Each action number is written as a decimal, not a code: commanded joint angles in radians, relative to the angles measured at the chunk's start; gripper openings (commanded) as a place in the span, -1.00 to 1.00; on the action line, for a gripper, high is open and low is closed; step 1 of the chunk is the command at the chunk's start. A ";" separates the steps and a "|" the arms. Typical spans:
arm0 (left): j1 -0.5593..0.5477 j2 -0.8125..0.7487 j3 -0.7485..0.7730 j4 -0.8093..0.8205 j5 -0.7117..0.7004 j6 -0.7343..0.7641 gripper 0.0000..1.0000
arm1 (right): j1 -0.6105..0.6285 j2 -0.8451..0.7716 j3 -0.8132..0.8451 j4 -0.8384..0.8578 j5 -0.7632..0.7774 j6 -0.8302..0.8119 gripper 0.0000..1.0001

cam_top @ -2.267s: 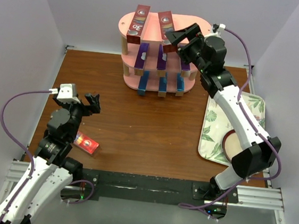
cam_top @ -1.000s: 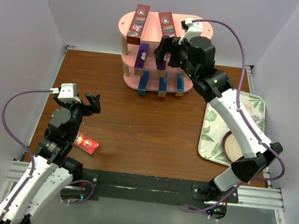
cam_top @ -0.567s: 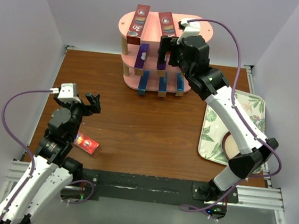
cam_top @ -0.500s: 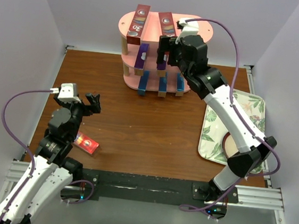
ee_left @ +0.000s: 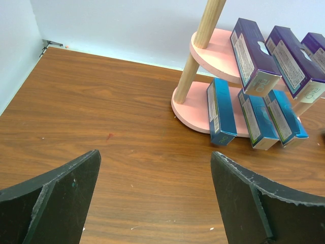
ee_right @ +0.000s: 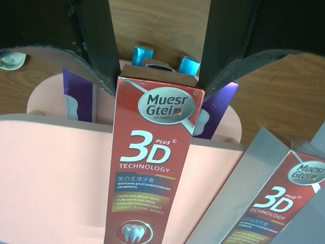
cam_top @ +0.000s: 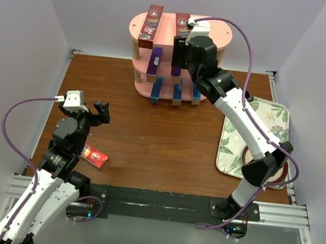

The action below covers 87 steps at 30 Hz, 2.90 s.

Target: Place and organize the toothpastes onto the shelf

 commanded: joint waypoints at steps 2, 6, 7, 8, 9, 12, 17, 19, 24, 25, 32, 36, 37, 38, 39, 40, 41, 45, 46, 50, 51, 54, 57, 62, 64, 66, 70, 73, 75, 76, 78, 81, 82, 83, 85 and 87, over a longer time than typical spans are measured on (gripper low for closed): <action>-0.008 -0.005 -0.014 0.033 -0.004 0.006 0.89 | 0.016 0.014 0.060 0.055 0.089 -0.005 0.07; -0.008 -0.006 -0.015 0.034 -0.005 0.004 0.89 | 0.023 0.040 0.100 0.047 0.118 0.006 0.01; -0.008 -0.008 -0.015 0.034 -0.005 0.004 0.89 | 0.026 0.045 0.114 0.049 0.121 0.009 0.01; -0.008 -0.009 -0.014 0.033 -0.005 0.004 0.89 | 0.029 0.056 0.118 0.049 0.129 0.009 0.01; -0.008 -0.009 -0.015 0.033 -0.005 0.004 0.89 | 0.033 0.060 0.126 0.049 0.144 0.011 0.01; -0.008 -0.009 -0.015 0.033 -0.007 0.004 0.89 | 0.039 0.086 0.155 0.046 0.172 0.017 0.01; -0.008 -0.011 -0.014 0.031 -0.008 0.004 0.89 | 0.049 0.109 0.184 0.047 0.236 0.027 0.01; -0.008 -0.013 -0.015 0.033 -0.010 0.004 0.89 | 0.049 0.119 0.192 0.050 0.247 0.027 0.01; -0.008 -0.013 -0.015 0.031 -0.011 0.004 0.89 | 0.049 0.132 0.201 0.050 0.264 0.027 0.13; -0.008 -0.013 -0.015 0.031 -0.011 0.004 0.89 | 0.049 0.135 0.204 0.049 0.264 0.029 0.18; -0.008 -0.011 -0.017 0.033 -0.013 0.001 0.89 | 0.049 0.085 0.174 0.055 0.192 0.040 0.88; -0.008 -0.005 -0.017 0.028 -0.019 -0.003 0.89 | 0.049 -0.002 0.079 0.078 0.102 0.041 0.97; -0.007 -0.002 -0.015 0.025 -0.022 -0.006 0.89 | 0.049 -0.024 0.051 0.090 0.089 0.041 0.97; -0.008 0.001 -0.015 0.021 -0.034 -0.014 0.89 | 0.049 -0.080 0.019 0.112 0.076 0.041 0.97; -0.008 0.010 -0.012 0.010 -0.042 -0.022 0.90 | 0.049 -0.107 -0.050 0.122 0.056 0.038 0.97; -0.008 0.013 -0.011 0.001 -0.054 -0.031 0.90 | 0.047 -0.140 -0.087 0.136 0.042 0.034 0.97; -0.008 0.021 -0.007 -0.027 -0.086 -0.058 0.91 | 0.049 -0.198 -0.128 0.162 0.031 0.028 0.97; -0.007 0.072 0.026 -0.134 -0.194 -0.158 0.95 | 0.049 -0.359 -0.381 0.204 -0.015 0.024 0.97; -0.007 0.082 0.031 -0.157 -0.215 -0.178 0.96 | 0.049 -0.389 -0.426 0.214 -0.011 0.023 0.97; -0.008 0.139 0.049 -0.320 -0.297 -0.321 1.00 | 0.049 -0.533 -0.633 0.228 0.019 0.024 0.97; -0.007 0.164 0.046 -0.343 -0.309 -0.344 0.99 | 0.047 -0.582 -0.709 0.234 0.023 0.027 0.97; -0.005 0.211 0.046 -0.412 -0.356 -0.397 0.99 | 0.047 -0.647 -0.852 0.251 0.037 0.041 0.97; 0.019 0.248 0.033 -0.420 -0.331 -0.420 1.00 | 0.044 -0.707 -0.951 0.245 0.042 0.054 0.97; 0.174 0.313 -0.012 -0.418 -0.145 -0.453 1.00 | 0.036 -0.772 -1.064 0.241 0.052 0.054 0.97; 0.245 0.328 -0.021 -0.426 -0.123 -0.466 1.00 | 0.030 -0.786 -1.086 0.242 0.051 0.050 0.97; 0.271 0.337 -0.023 -0.452 -0.122 -0.482 1.00 | 0.026 -0.802 -1.115 0.245 0.051 0.043 0.97; 0.274 0.349 -0.041 -0.490 -0.099 -0.567 0.99 | 0.009 -0.819 -1.162 0.270 0.037 0.038 0.97; 0.276 0.365 -0.050 -0.509 -0.077 -0.630 1.00 | -0.010 -0.825 -1.195 0.288 0.020 0.038 0.97; 0.276 0.375 -0.069 -0.527 -0.070 -0.664 1.00 | -0.028 -0.829 -1.207 0.290 0.006 0.041 0.97; 0.276 0.379 -0.076 -0.532 -0.064 -0.695 1.00 | -0.033 -0.834 -1.212 0.290 0.002 0.040 0.97; 0.276 0.380 -0.098 -0.544 -0.062 -0.730 1.00 | -0.056 -0.840 -1.224 0.294 -0.012 0.040 0.97; 0.276 0.388 -0.133 -0.536 -0.028 -0.770 1.00 | -0.082 -0.849 -1.238 0.307 -0.046 0.047 0.97; 0.276 0.389 -0.136 -0.541 -0.021 -0.795 1.00 | -0.088 -0.849 -1.241 0.313 -0.053 0.047 0.97; 0.276 0.394 -0.138 -0.538 -0.018 -0.804 1.00 | -0.097 -0.848 -1.247 0.317 -0.058 0.052 0.97; 0.276 0.417 -0.142 -0.523 -0.016 -0.804 0.99 | -0.103 -0.840 -1.250 0.323 -0.072 0.054 0.97; 0.276 0.460 -0.144 -0.523 -0.004 -0.802 1.00 | -0.108 -0.832 -1.253 0.325 -0.076 0.055 0.97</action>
